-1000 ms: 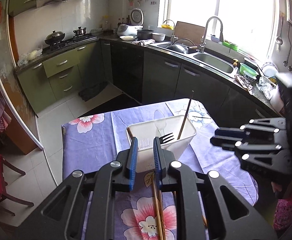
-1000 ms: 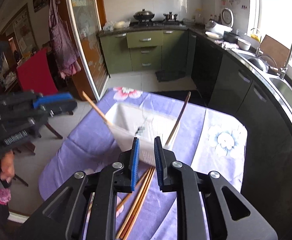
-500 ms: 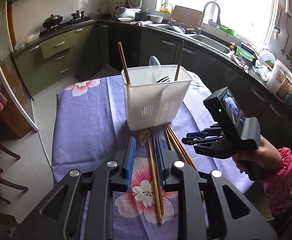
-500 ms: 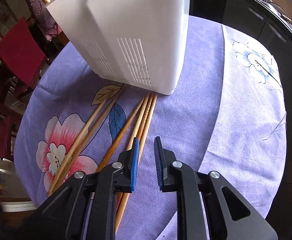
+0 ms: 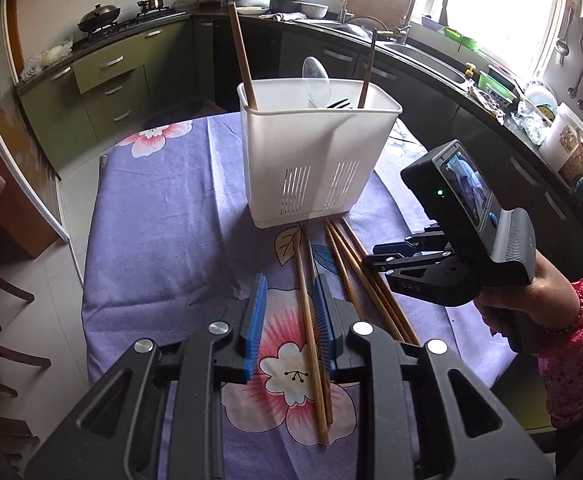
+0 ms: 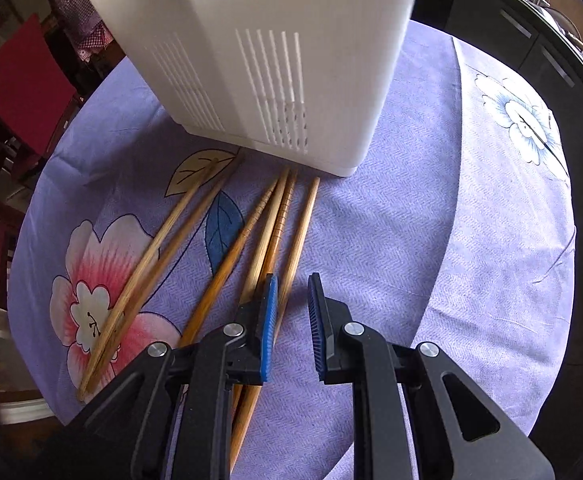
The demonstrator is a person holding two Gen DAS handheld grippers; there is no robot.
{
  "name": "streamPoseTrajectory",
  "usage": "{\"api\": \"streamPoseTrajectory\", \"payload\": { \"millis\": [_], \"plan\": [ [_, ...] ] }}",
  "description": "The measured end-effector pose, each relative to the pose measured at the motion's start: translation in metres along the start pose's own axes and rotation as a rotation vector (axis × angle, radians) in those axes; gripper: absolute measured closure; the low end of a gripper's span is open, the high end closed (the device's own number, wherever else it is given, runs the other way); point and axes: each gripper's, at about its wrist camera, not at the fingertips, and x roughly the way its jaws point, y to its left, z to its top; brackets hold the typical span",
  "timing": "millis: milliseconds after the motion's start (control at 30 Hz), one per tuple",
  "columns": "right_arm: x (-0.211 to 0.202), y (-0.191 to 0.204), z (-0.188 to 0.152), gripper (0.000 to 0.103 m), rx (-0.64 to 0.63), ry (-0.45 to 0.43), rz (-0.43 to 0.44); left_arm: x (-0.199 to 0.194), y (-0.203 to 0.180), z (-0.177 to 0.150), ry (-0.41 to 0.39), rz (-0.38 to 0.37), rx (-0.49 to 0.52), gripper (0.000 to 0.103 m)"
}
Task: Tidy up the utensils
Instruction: 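Open both grippers to release the chopsticks and move back to the chopstick pile, then grasp a wooden chopstick with the right gripper while the left gripper grasps another chopstick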
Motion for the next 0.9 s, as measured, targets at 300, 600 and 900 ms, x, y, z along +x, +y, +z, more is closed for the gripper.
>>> {"api": "streamPoseTrajectory", "payload": {
  "millis": [300, 600, 900],
  "plan": [
    [0.001, -0.005, 0.002, 0.089, -0.002, -0.009, -0.039, 0.031, -0.003, -0.005, 0.072, 0.023, 0.013, 0.079],
    [-0.004, -0.019, -0.004, 0.095, 0.008, -0.018, -0.029, 0.068, -0.006, -0.012, 0.162, 0.031, 0.011, 0.079],
    [-0.009, -0.027, -0.007, 0.095, -0.011, -0.031, -0.018, 0.107, -0.008, -0.009, 0.251, 0.067, -0.008, 0.079]
  ]
}}
